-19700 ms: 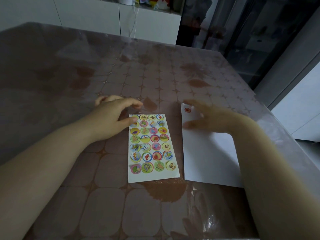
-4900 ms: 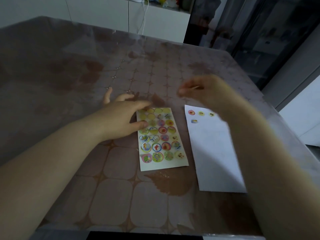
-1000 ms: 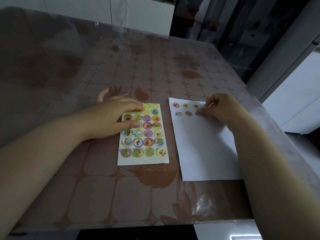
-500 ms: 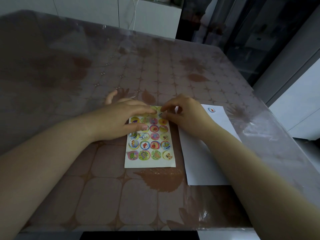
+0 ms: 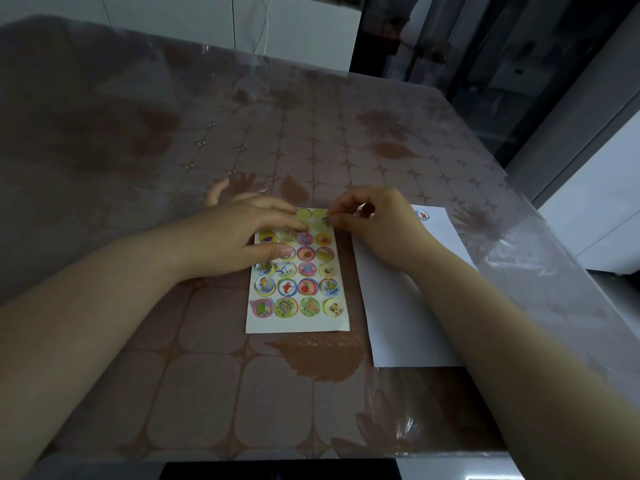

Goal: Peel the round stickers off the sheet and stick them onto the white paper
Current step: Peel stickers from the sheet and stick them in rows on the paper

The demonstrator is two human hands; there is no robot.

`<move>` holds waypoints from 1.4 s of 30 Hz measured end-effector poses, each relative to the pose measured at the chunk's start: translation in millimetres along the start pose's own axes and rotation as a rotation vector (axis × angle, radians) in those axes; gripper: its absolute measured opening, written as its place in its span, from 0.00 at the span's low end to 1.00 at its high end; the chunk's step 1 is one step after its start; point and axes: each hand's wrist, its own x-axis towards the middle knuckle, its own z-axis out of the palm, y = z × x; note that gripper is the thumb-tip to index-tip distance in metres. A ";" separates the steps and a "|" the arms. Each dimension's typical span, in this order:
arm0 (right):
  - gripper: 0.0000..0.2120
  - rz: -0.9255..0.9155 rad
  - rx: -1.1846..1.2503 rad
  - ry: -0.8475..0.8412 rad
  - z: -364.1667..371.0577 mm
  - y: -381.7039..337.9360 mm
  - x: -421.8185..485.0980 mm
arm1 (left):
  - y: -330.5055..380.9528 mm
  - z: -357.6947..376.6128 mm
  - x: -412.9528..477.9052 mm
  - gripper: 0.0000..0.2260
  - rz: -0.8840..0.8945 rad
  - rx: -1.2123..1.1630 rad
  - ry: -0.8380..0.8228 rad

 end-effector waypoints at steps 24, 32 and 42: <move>0.07 0.531 -0.092 0.075 -82.7 46.7 -23.0 | -4.1 4.6 0.4 0.36 0.073 -0.014 0.142; 0.10 0.557 -0.110 0.071 -84.0 50.5 -20.0 | -10.3 -17.8 -8.9 0.29 -0.016 -0.032 0.187; 0.03 0.190 -0.124 0.051 -82.7 -17.4 -12.3 | -16.3 -23.5 -12.1 0.19 -0.063 -0.057 0.146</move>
